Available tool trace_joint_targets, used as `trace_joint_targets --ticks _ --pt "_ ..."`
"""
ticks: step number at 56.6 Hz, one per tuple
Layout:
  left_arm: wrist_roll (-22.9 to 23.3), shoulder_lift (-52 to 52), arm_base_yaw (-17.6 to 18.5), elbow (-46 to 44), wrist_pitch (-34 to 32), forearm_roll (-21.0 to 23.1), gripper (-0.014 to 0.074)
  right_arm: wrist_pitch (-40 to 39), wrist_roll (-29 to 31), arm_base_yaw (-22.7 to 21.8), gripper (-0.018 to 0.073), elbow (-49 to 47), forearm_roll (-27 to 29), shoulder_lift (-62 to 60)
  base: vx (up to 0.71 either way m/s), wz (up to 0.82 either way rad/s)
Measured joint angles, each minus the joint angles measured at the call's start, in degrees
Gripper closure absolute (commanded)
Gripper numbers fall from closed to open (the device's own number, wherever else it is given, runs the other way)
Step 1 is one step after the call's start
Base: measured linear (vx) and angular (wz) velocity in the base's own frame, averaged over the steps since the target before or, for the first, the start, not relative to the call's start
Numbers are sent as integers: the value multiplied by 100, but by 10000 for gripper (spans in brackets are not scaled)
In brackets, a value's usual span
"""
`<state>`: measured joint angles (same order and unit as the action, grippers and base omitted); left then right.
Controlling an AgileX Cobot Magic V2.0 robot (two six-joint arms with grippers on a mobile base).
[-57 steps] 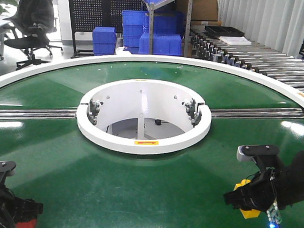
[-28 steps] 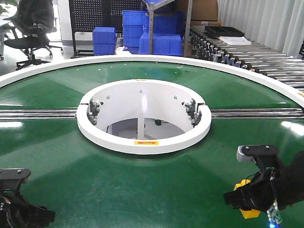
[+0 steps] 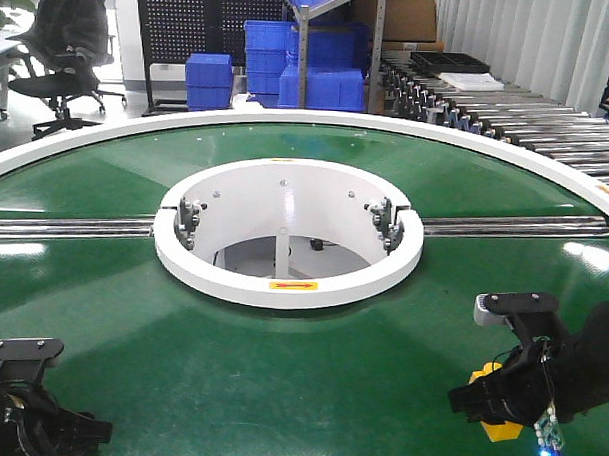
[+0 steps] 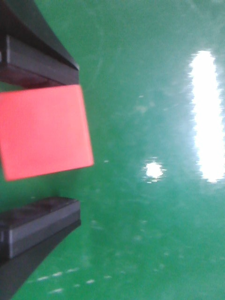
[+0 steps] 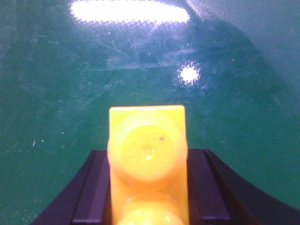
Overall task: Pick red and yellow blocks into blue bin
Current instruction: 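Lift the red cube and yellow brick off the table with both grippers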
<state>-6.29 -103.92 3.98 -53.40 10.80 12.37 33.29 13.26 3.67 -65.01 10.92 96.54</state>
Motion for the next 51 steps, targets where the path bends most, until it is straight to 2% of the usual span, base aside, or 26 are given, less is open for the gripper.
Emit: trace_joint_targets --ticks 5,16,25,34,51 --pt "0 0 0 0 -33 -36 238 6 0 0 570 0 0 0 0 0" --pt "0 -1 0 0 -33 -257 608 17 0 0 570 0 0 0 0 0" --pt "0 7 0 0 13 -310 604 23 0 0 570 0 0 0 0 0" --pt "0 374 0 6 388 -330 603 132 0 0 570 0 0 -34 0 0" --pt "0 2449 0 6 565 -332 603 272 0 0 570 0 0 -836 0 0"
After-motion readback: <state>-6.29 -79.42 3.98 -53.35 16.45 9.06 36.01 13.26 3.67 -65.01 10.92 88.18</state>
